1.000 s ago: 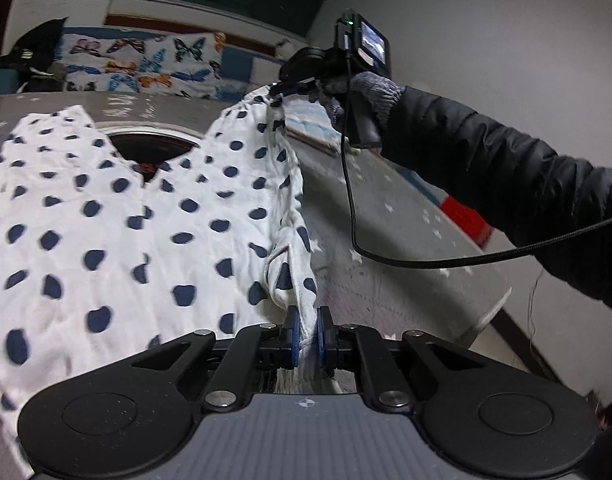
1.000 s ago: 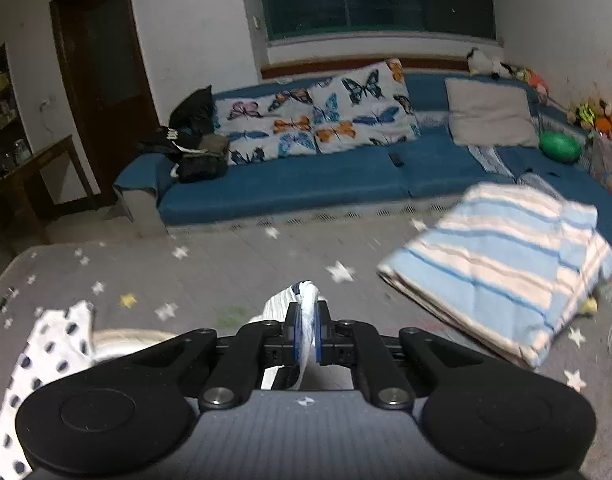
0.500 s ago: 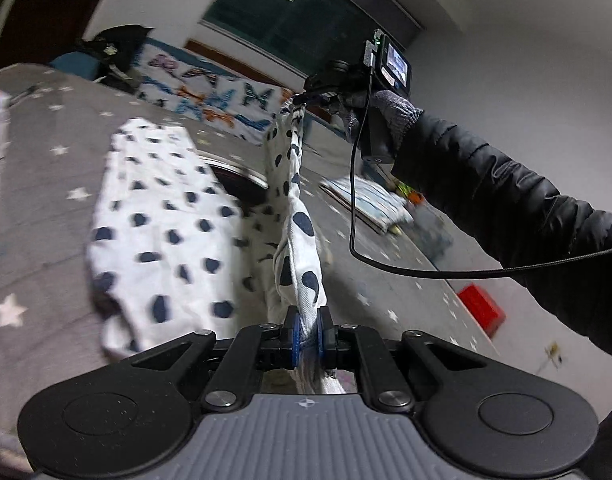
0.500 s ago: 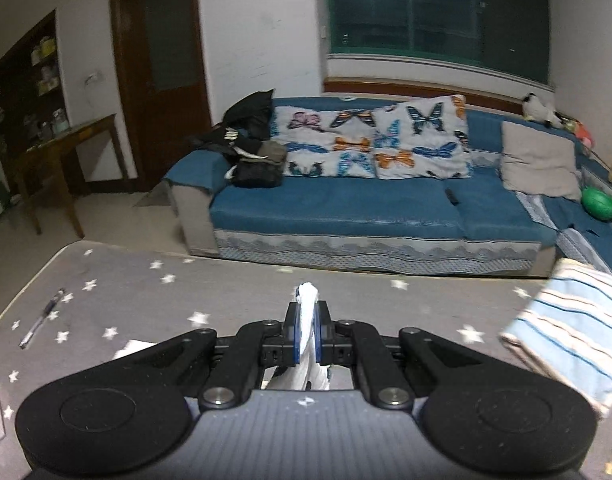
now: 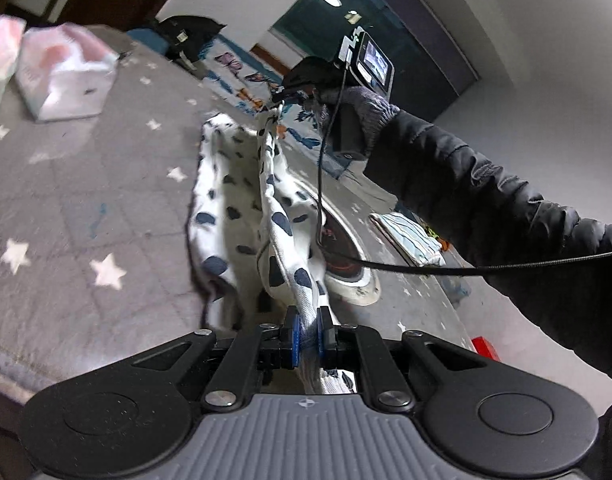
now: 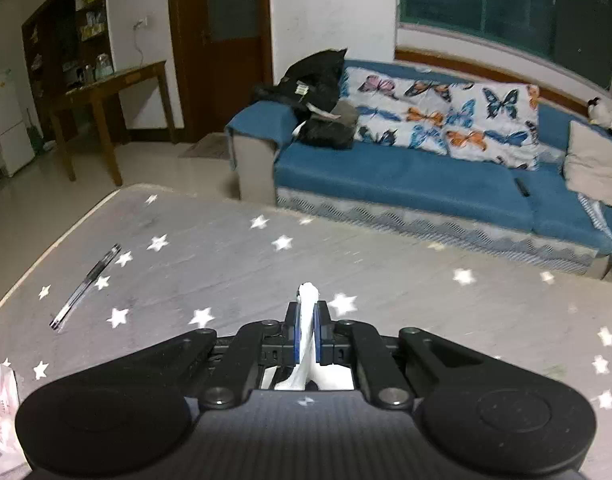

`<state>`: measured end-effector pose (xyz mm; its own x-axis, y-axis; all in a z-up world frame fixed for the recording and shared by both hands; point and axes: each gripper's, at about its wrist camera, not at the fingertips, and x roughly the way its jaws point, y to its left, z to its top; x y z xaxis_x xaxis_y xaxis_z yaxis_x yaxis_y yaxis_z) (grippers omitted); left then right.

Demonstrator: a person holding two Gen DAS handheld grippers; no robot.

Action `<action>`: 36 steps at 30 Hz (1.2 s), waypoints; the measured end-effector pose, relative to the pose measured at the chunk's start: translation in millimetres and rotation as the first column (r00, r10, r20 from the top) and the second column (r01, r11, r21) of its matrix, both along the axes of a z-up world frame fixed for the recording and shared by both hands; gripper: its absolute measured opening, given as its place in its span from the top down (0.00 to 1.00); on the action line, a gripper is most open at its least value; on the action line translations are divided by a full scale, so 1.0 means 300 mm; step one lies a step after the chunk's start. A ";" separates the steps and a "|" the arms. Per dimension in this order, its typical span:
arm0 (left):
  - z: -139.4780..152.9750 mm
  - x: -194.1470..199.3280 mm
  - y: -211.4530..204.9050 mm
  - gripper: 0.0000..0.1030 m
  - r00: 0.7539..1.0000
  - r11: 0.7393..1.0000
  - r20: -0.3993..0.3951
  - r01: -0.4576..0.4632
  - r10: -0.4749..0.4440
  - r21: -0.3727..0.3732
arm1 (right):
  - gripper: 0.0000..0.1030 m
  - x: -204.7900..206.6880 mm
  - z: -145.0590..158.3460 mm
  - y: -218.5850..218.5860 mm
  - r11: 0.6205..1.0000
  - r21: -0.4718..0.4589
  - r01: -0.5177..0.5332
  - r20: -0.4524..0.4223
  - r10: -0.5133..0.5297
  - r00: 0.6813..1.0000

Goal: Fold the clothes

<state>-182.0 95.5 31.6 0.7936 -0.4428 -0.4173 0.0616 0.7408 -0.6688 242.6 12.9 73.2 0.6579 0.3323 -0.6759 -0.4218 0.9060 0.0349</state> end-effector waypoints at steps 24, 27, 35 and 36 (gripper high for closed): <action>0.013 -0.041 0.071 0.87 0.994 0.995 -0.067 -0.077 0.081 0.068 | 0.85 0.063 -0.104 -0.141 0.993 -0.008 -0.119 -0.104 0.118 0.988; 0.026 -0.028 0.091 0.87 0.993 0.991 -0.070 -0.094 0.100 0.091 | 0.85 0.079 -0.161 -0.147 0.993 0.001 -0.119 -0.132 0.118 0.984; 0.071 0.053 0.107 0.87 0.992 0.983 -0.050 -0.110 0.118 0.147 | 0.80 0.114 -0.216 -0.138 0.989 0.019 -0.145 -0.137 0.146 0.980; 0.075 0.070 0.105 0.87 0.992 0.983 -0.046 -0.106 0.115 0.151 | 0.79 0.116 -0.214 -0.140 0.989 0.018 -0.148 -0.132 0.149 0.980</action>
